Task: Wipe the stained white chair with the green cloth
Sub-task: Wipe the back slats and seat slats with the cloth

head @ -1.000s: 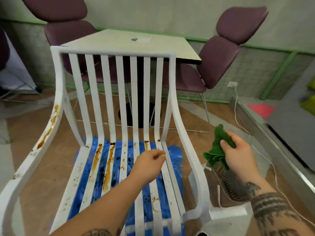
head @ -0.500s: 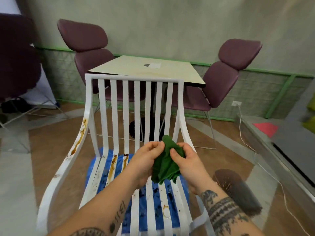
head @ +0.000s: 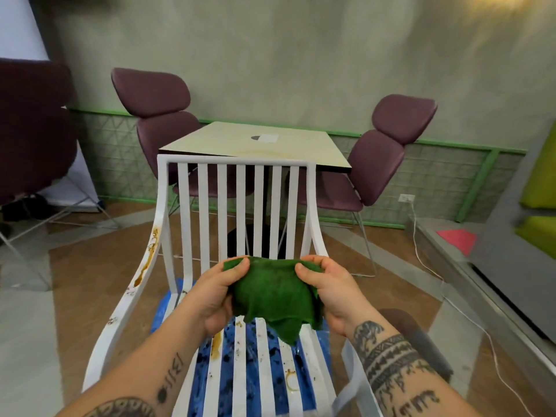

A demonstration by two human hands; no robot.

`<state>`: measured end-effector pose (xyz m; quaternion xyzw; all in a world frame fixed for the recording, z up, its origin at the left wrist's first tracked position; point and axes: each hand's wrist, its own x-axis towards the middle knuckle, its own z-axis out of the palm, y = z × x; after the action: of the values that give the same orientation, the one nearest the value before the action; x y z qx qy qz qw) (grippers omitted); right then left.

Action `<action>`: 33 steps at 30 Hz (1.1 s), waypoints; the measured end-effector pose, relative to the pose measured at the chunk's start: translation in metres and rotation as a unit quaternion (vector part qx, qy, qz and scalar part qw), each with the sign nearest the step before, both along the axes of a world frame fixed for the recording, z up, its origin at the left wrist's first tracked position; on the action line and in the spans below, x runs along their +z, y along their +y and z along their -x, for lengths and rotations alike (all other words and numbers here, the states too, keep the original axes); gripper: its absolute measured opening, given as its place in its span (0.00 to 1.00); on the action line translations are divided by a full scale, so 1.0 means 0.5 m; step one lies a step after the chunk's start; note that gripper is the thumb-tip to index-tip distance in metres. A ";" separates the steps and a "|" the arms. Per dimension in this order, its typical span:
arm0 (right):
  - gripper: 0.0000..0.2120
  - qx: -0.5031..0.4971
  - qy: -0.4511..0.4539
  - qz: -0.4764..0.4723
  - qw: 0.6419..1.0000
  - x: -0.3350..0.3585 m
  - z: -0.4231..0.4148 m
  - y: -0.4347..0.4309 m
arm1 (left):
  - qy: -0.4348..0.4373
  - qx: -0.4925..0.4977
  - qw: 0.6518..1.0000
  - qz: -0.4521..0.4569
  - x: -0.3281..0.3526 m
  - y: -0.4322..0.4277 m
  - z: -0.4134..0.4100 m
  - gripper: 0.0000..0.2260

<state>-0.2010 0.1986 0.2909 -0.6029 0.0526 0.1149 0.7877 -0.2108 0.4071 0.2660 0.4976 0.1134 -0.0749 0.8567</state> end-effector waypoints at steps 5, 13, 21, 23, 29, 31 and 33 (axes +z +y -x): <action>0.14 -0.042 -0.007 0.052 0.998 0.010 -0.005 0.010 | 0.081 -0.067 0.994 -0.038 0.011 -0.011 0.022 0.16; 0.15 -0.045 -0.051 0.252 0.965 0.015 -0.014 0.020 | 0.120 -0.007 0.988 -0.097 0.017 -0.049 0.006 0.10; 0.21 0.032 -0.068 0.247 0.966 -0.014 0.022 0.078 | 0.143 -0.026 0.988 -0.043 0.010 -0.100 0.004 0.26; 0.32 0.113 0.008 0.137 0.984 -0.033 0.023 0.074 | 0.140 -0.039 0.989 -0.041 -0.010 -0.096 0.008 0.25; 0.31 0.154 0.100 0.080 0.980 -0.097 -0.018 -0.008 | 0.190 0.023 0.975 -0.110 -0.128 -0.088 -0.004 0.10; 0.20 0.102 0.028 0.177 0.978 -0.113 -0.050 -0.036 | 0.216 0.049 0.970 -0.099 -0.167 -0.088 -0.024 0.13; 0.14 0.039 -0.045 0.262 0.963 -0.123 -0.098 -0.067 | 0.221 0.084 0.967 -0.096 -0.206 -0.084 -0.051 0.13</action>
<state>-0.1521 0.1650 0.2291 -0.7943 0.0220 0.1004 0.5987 -0.1854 0.3649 0.1629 0.5370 0.3479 -0.0992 0.7621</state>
